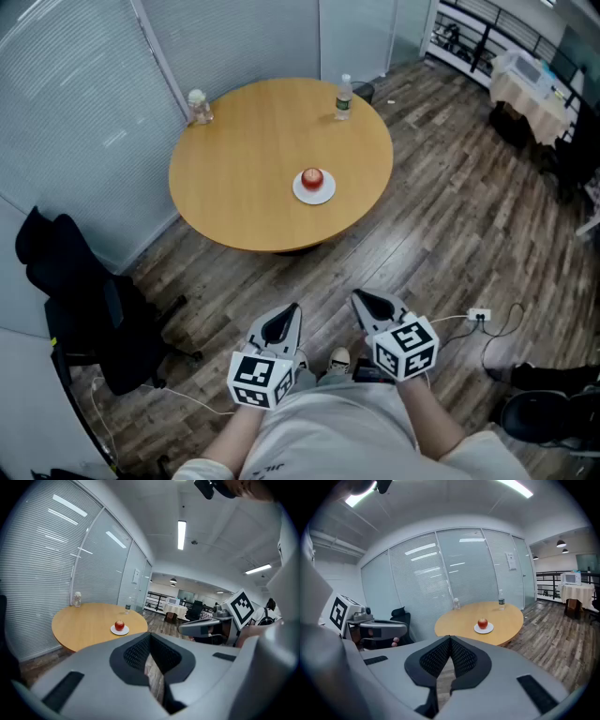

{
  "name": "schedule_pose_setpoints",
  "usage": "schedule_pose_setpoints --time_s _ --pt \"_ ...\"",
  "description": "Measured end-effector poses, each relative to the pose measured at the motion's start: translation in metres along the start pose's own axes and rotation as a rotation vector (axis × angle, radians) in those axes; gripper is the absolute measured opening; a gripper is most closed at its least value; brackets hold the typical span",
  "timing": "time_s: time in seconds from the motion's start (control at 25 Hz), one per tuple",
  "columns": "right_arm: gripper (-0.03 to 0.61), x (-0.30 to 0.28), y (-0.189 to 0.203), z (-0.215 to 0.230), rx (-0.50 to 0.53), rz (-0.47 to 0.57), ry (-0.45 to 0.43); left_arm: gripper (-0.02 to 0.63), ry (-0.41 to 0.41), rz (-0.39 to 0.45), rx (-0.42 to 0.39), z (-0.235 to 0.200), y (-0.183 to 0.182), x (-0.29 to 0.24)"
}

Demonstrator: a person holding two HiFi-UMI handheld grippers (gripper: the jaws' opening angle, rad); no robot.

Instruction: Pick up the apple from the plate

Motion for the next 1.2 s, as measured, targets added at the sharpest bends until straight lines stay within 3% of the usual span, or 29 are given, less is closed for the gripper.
schedule_pose_setpoints --time_s 0.32,0.76,1.2 --pt "0.029 0.009 0.005 0.01 0.006 -0.013 -0.012 -0.002 -0.023 0.016 0.026 0.008 -0.003 -0.005" --pt "0.031 0.022 0.004 0.057 -0.048 0.028 -0.042 -0.002 -0.067 0.028 0.06 0.026 -0.009 -0.027" --pt "0.031 -0.043 -0.014 0.089 -0.067 -0.032 -0.037 -0.002 -0.028 0.04 0.125 -0.034 -0.026 -0.09"
Point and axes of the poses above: the fingertips, and each gripper's own axes: x backward along the fingers, z to its right, y out of its underside, the point moved 5 cm from there along x, backward along the fingers, and after that the axes turned 7 degrees about -z, right-handed, at the moved point
